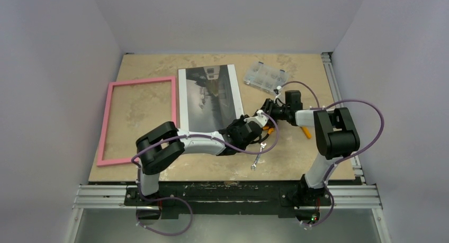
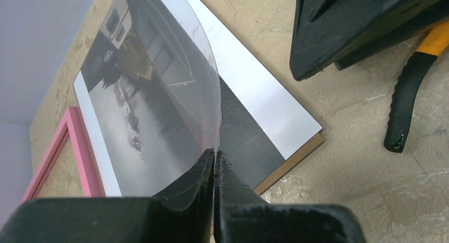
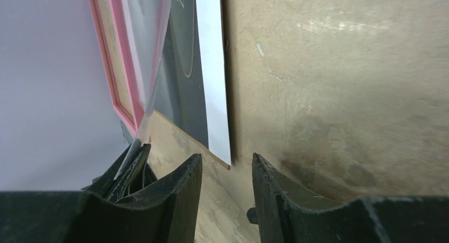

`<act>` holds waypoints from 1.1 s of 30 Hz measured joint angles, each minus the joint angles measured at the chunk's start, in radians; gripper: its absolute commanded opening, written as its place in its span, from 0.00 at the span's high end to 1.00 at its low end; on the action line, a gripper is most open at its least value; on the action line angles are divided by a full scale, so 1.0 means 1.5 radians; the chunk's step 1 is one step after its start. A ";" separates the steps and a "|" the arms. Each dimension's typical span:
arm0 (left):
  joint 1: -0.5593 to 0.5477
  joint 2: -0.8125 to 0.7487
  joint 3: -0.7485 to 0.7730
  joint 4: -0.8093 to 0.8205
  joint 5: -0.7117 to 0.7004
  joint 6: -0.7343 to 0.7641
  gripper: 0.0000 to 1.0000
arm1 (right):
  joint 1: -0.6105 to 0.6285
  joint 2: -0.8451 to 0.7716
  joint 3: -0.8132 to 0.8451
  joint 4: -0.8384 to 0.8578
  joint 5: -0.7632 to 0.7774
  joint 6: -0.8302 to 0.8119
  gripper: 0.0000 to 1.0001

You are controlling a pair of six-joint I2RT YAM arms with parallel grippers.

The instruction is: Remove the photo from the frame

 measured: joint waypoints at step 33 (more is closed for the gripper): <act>0.000 -0.009 -0.002 -0.004 -0.002 -0.017 1.00 | 0.072 0.077 0.046 0.028 -0.027 0.004 0.79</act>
